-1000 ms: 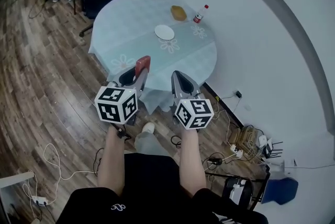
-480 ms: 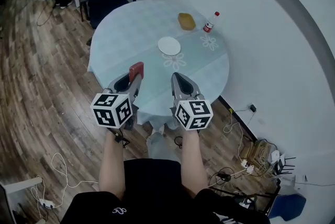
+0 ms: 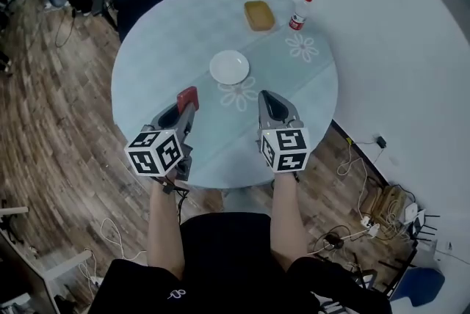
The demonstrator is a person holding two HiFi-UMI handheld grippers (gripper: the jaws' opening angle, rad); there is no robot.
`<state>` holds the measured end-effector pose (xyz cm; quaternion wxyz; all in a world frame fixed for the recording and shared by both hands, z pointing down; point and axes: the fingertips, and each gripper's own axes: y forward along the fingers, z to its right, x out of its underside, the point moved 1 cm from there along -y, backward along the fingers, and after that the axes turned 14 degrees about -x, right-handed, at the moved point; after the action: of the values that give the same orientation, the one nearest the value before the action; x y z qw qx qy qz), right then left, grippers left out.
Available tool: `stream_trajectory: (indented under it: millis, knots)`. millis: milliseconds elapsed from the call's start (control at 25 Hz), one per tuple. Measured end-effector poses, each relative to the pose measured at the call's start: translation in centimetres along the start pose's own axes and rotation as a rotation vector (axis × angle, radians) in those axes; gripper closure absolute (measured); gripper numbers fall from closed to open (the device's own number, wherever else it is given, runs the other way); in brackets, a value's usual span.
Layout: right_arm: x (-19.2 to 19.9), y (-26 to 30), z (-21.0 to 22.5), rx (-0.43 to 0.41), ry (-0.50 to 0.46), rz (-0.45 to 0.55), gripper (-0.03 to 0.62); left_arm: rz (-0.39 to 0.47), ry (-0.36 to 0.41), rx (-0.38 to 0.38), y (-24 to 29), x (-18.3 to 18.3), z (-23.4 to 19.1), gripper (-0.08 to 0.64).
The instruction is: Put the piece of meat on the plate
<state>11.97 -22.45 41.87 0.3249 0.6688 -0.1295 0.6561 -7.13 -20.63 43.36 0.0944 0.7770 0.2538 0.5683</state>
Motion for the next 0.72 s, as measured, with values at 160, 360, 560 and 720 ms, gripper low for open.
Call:
stream_trajectory:
  millis: [160,360,560,720]
  knots:
    - [0.1,2.0,5.3,-0.005,0.04,0.0,0.586,-0.048,0.03,0.045,4.6,0.3,4.2,0.472]
    - [2.0,6.1,6.8,-0.059,0.091,-0.051,0.586,-0.14,0.038,0.06,7.6,2.6,4.9,0.472]
    - [2.8,10.3,6.4,-0.084,0.12,-0.064,0.586,-0.191,0.01,0.051,10.7,2.5,1.9,0.472]
    - [4.8,10.8,7.3,-0.064,0.155,-0.099,0.586,-0.267,-0.024,0.07,14.0,3.5,0.8,0.472]
